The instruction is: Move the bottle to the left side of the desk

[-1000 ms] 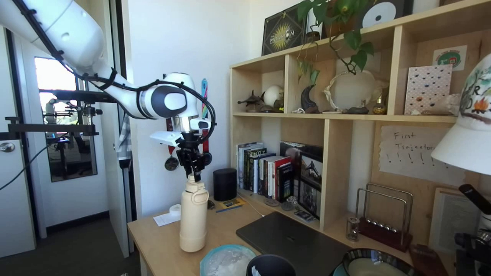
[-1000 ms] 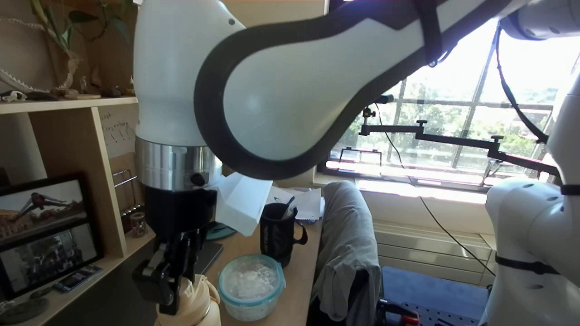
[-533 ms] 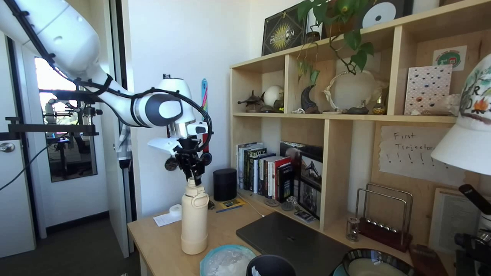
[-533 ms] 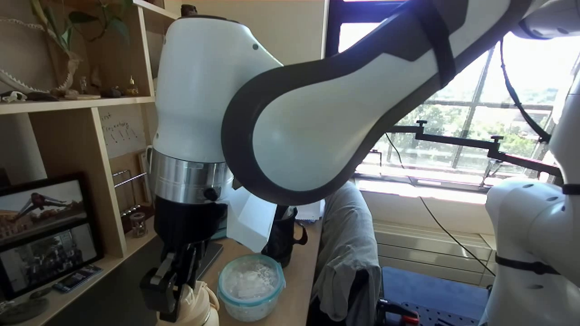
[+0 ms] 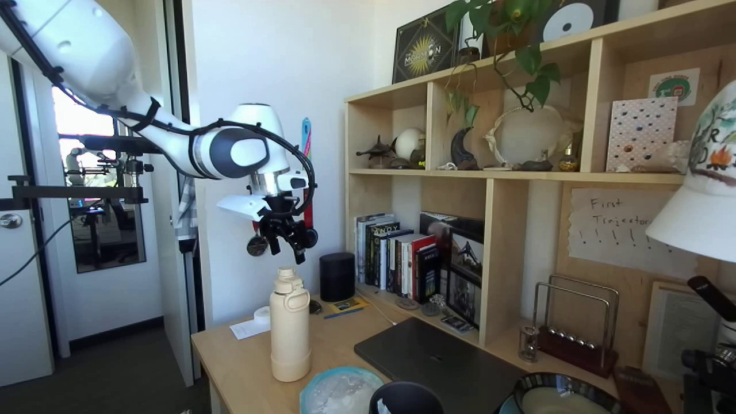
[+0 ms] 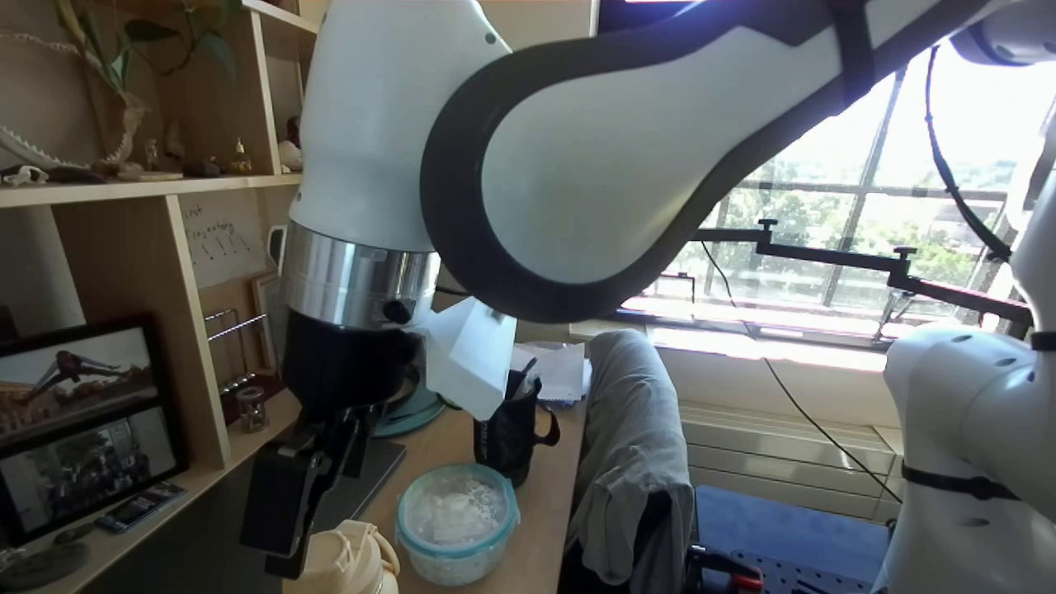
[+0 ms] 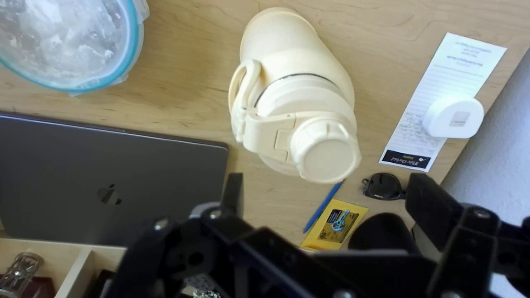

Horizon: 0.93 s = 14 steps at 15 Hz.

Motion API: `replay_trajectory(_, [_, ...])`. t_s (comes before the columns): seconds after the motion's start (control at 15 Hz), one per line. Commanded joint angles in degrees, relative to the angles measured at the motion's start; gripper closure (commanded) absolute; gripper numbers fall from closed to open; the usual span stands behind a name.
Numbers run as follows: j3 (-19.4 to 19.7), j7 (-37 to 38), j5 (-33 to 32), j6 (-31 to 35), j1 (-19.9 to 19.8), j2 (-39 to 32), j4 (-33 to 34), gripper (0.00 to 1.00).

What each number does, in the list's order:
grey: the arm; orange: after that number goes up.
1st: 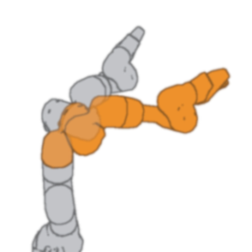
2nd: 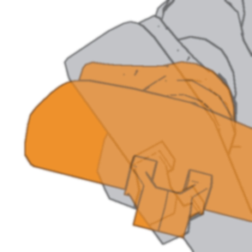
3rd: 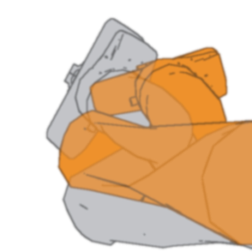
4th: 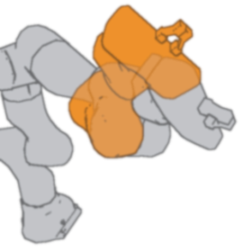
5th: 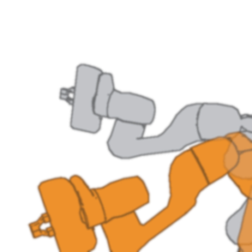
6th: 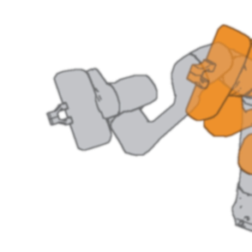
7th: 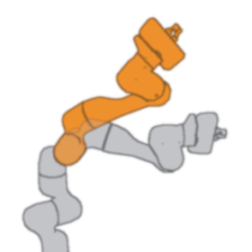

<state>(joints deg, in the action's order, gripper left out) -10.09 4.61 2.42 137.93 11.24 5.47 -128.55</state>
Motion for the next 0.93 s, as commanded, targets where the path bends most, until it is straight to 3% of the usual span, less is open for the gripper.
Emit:
replay_trajectory(0.0, [0.55,-1.34,2.32,-8.24,-0.53,3.66,2.16,0.00])
replay_trajectory(0.4, [2.60,1.89,0.28,-22.39,-3.54,8.16,7.98,0.00])
replay_trajectory(0.87, [4.71,3.98,0.44,-24.68,-6.65,10.65,9.01,0.00])
